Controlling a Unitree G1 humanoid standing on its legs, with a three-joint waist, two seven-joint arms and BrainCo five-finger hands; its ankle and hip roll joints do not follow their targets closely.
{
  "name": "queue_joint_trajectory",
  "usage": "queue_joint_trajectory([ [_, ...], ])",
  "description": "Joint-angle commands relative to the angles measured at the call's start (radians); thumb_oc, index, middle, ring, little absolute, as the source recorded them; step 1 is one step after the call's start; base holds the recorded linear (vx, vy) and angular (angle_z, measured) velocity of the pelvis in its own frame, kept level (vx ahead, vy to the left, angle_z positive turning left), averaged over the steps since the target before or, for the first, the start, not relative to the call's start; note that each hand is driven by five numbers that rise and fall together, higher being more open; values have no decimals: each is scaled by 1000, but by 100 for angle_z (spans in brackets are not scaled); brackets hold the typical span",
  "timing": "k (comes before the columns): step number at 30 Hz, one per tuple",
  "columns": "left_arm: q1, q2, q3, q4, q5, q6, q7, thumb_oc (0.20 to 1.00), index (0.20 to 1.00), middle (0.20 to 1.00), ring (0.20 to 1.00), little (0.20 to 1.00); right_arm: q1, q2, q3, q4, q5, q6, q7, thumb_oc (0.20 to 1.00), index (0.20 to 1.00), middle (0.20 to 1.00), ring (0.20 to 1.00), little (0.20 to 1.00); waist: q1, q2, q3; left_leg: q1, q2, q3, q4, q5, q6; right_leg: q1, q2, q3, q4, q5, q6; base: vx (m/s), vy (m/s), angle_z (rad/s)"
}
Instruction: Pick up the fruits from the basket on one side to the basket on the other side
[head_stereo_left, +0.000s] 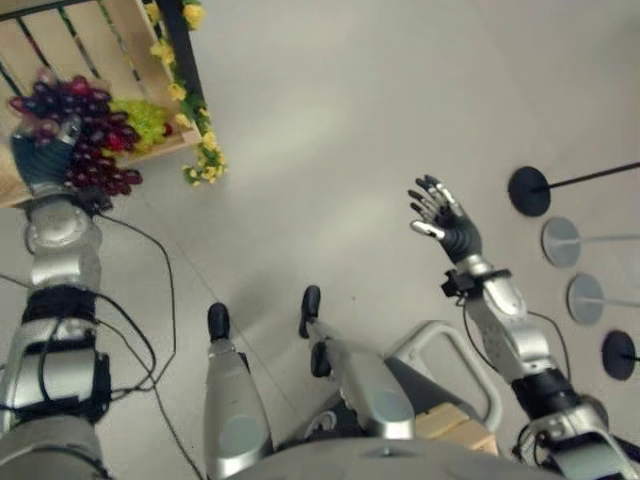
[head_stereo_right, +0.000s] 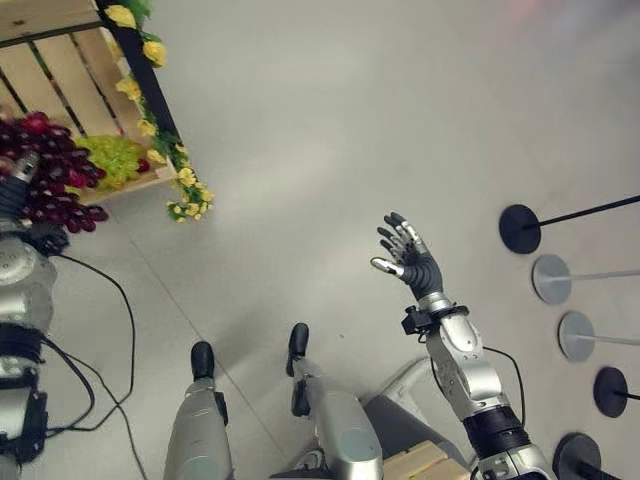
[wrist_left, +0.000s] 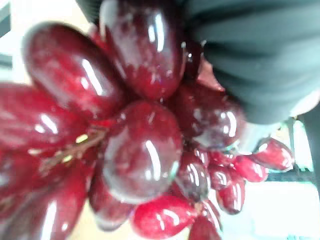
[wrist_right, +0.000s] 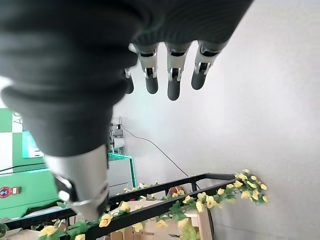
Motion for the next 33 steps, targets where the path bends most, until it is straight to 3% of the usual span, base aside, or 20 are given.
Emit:
queue_joint_trajectory([
  [1,-56,99,0,-10,-12,-71,32,200,200,200,200,200,-6,-45,-14,-43,37,-63,12,1000,1000,1000,1000,1000,2,-19,-34,-17,-40,14,44,-48,54,7,-87,4,60,-57,158,22,10,-10],
  [14,-107,262,-4,98,68,-51,83,200,200,200,200,200,40,-70,-31,-71,66,-87,34,1000,1000,1000,1000,1000,8,-39,-32,-36,-35,17,79,-65,57,3,-80,8,52,-51,165,12,0,-2],
  [15,-104,263,0,100,69,-52,86,404,404,404,404,404,43,-71,-30,-74,67,-88,34,1000,1000,1000,1000,1000,9,-41,-32,-36,-35,16,80,-66,57,4,-79,8,51,-51,165,0,0,0],
  [16,-103,263,0,100,69,-52,86,404,404,404,404,404,43,-71,-30,-74,67,-88,34,1000,1000,1000,1000,1000,9,-41,-32,-36,-35,16,80,-66,57,4,-79,8,51,-51,165,29,-15,-4],
  [17,-95,265,10,104,83,-50,101,1000,1000,1000,1000,1000,48,-73,-29,-76,66,-90,36,1000,1000,1000,1000,1000,11,-45,-31,-37,-34,14,83,-68,57,5,-78,8,52,-51,166,27,-16,-3],
  [33,-73,240,2,85,131,-45,100,1000,1000,1000,1000,1000,66,-79,-52,-91,68,-98,44,1000,1000,1000,1000,1000,18,-49,-32,-63,-38,-6,94,-70,57,0,-81,-6,54,-54,165,2,-1,0],
])
